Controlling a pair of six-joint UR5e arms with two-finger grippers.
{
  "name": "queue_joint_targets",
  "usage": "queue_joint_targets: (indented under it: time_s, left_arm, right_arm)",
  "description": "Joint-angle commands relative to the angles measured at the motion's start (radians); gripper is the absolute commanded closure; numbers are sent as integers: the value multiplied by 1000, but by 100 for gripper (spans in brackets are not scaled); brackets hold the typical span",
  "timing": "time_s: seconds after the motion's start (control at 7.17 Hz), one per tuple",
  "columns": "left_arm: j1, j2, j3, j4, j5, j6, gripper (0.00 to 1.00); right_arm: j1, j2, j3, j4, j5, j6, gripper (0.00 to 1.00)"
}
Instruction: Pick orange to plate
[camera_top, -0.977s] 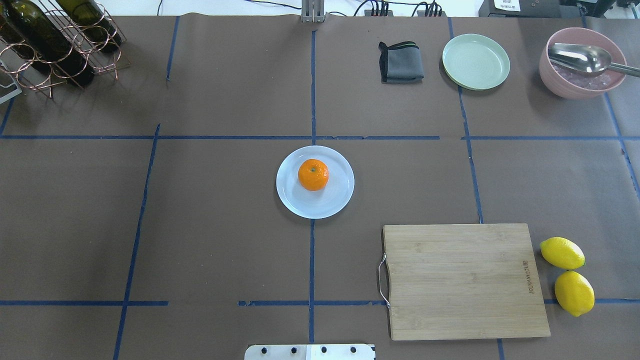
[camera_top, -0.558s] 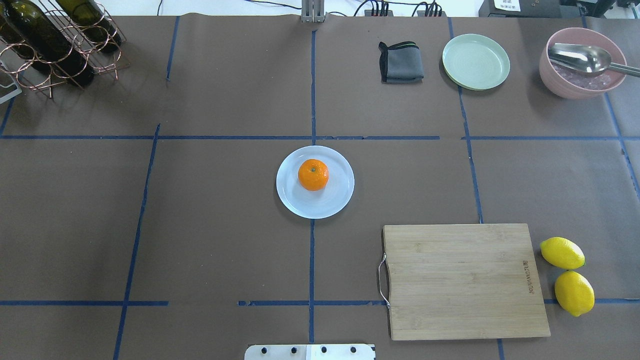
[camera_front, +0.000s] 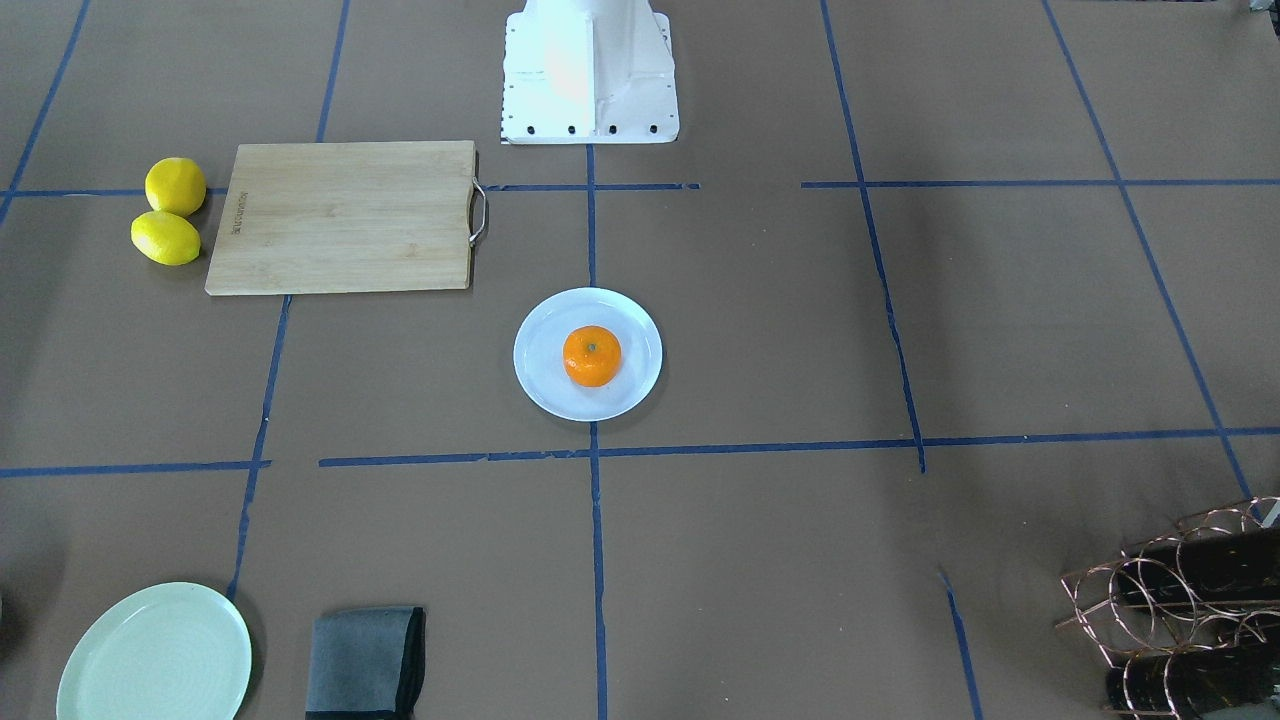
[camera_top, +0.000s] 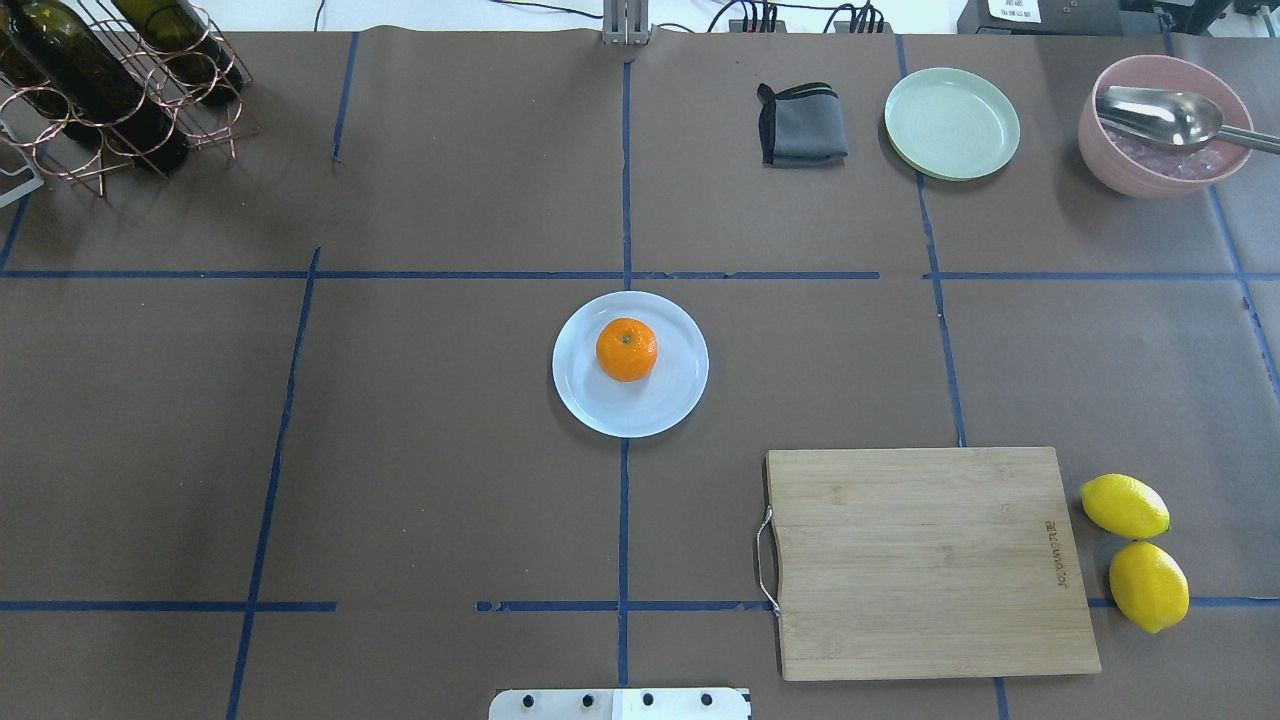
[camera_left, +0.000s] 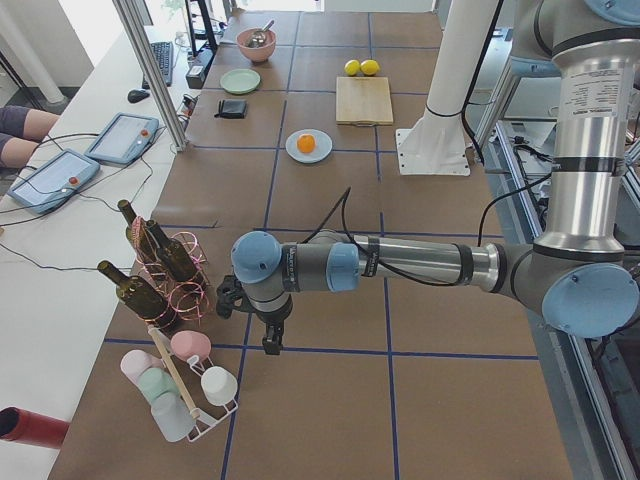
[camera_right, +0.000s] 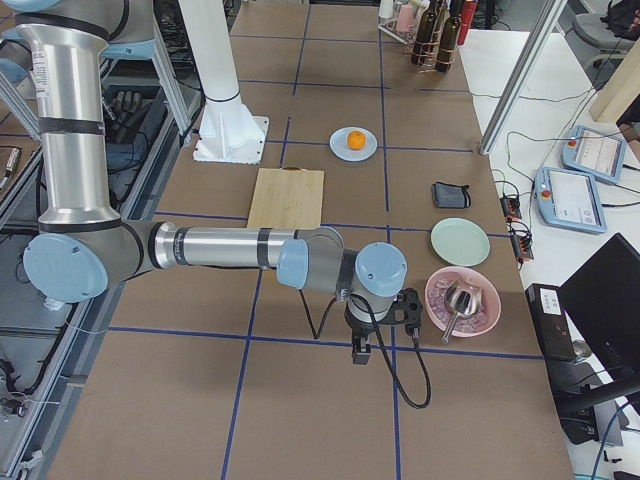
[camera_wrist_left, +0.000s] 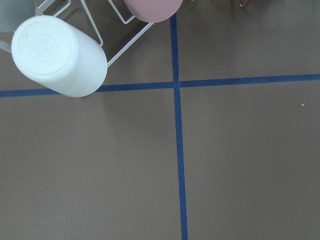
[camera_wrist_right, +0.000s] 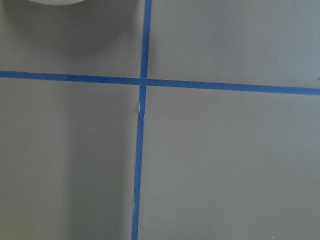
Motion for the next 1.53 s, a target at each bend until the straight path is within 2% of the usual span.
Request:
queue_joint_targets:
  time_s: [0.0, 0.28, 1.4]
  left_arm:
    - [0, 0, 1, 0, 1, -4, 0]
    - [0, 0, 1, 1, 1, -5, 0]
    - [0, 0, -4, 1, 1, -4, 0]
  right_arm:
    - [-1, 3, 2, 1, 1, 5, 0]
    - [-1, 3, -4, 33, 1, 7, 0]
    - [0, 2, 10, 35, 1, 8, 0]
